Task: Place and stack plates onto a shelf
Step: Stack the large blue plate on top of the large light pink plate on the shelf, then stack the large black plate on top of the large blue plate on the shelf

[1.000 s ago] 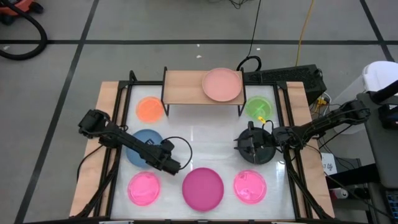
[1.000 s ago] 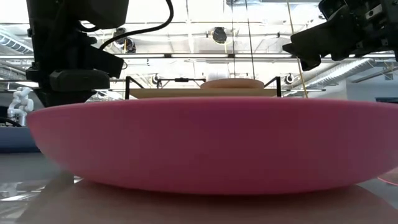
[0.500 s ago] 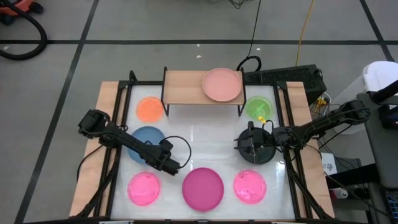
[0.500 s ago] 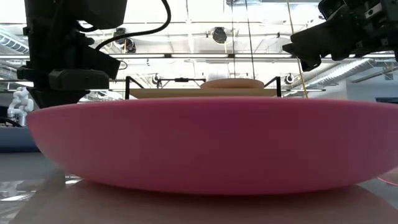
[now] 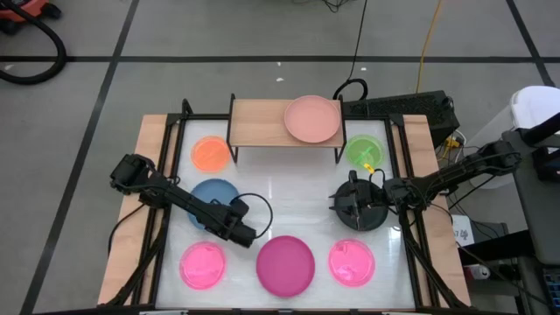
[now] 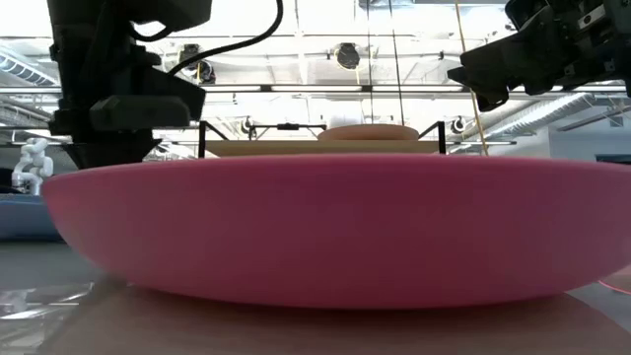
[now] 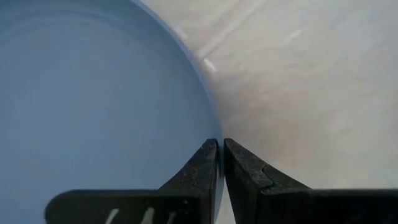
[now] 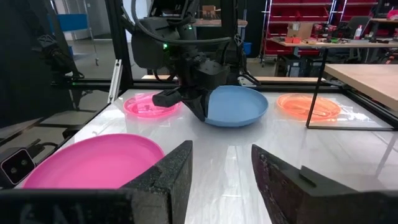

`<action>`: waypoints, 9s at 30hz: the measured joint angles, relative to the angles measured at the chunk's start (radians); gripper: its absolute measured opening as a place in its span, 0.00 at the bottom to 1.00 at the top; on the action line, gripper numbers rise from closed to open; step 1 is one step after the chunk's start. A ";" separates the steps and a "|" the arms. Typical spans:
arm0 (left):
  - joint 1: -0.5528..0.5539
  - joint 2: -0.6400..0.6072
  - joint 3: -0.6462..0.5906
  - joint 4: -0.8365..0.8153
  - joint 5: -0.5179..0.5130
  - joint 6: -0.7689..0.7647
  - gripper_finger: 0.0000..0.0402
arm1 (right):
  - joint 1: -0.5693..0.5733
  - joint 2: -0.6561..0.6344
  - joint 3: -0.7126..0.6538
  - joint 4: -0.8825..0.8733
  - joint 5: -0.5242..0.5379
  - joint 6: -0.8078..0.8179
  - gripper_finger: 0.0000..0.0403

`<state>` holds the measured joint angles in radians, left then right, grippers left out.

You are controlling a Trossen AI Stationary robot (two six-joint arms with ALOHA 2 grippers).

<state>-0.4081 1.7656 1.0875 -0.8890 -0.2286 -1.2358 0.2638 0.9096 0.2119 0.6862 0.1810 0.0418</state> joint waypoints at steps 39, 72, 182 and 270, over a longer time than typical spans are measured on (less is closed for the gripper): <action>0.061 -0.261 0.232 0.631 -0.086 0.317 0.08 | 0.000 0.000 0.000 0.039 0.000 -0.002 0.36; 0.173 -0.261 0.231 -0.362 -0.279 0.014 0.08 | 0.000 0.000 0.000 0.012 -0.001 0.003 0.36; -0.010 0.184 0.779 -0.526 -0.538 0.654 0.02 | 0.000 0.000 0.000 0.011 0.001 -0.010 0.36; 0.502 0.145 0.733 0.382 -0.349 1.788 0.22 | 0.000 0.000 0.000 0.029 0.001 -0.036 0.36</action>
<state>0.0937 1.9108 1.8206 -0.5074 -0.5775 0.5517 0.2637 0.9096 0.2123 0.7150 0.1822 0.0063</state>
